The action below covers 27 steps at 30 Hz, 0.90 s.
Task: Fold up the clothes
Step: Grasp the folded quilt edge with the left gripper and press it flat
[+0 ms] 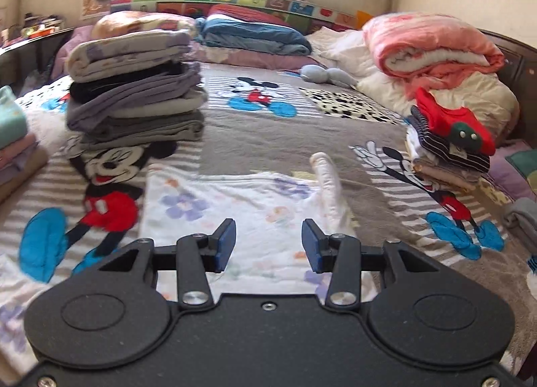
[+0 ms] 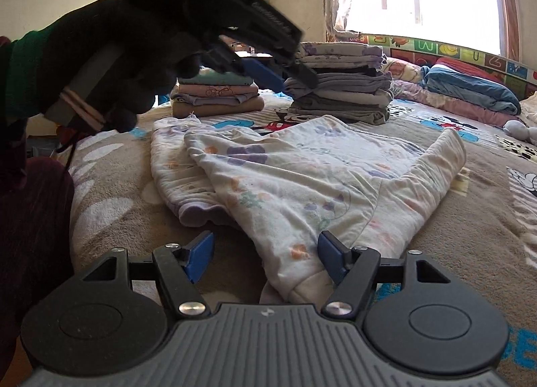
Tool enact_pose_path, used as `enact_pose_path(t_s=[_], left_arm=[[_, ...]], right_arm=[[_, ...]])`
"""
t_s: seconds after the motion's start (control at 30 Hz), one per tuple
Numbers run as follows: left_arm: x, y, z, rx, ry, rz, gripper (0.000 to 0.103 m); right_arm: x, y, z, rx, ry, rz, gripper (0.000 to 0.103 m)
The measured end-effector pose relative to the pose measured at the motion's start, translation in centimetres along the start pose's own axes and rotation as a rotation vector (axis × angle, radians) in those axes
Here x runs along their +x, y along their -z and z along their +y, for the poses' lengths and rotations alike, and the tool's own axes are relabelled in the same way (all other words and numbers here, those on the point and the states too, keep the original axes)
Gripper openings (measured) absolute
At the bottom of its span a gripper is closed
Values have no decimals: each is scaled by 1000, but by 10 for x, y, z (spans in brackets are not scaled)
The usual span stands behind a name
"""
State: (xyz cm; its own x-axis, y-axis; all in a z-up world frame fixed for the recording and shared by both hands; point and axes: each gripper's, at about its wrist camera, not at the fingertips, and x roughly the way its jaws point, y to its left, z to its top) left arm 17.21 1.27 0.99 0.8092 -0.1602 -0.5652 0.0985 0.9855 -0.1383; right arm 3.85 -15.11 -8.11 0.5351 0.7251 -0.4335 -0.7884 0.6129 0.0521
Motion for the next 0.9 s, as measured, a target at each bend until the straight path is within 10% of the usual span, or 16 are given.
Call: enact_pose_path(t_s=[0.4,0.53,0.9], left_arm=[[140,-43,-30,-45,61,176,29],[162,-45,-25,-59,98,215,9],[175,-26,24,-285,174,213,7]], right_arm=[[-1,1,-17,101,-133,3,75],[-2,1,-18,115,-162,5,78],[-2,1,-21,132,-202,10,80]])
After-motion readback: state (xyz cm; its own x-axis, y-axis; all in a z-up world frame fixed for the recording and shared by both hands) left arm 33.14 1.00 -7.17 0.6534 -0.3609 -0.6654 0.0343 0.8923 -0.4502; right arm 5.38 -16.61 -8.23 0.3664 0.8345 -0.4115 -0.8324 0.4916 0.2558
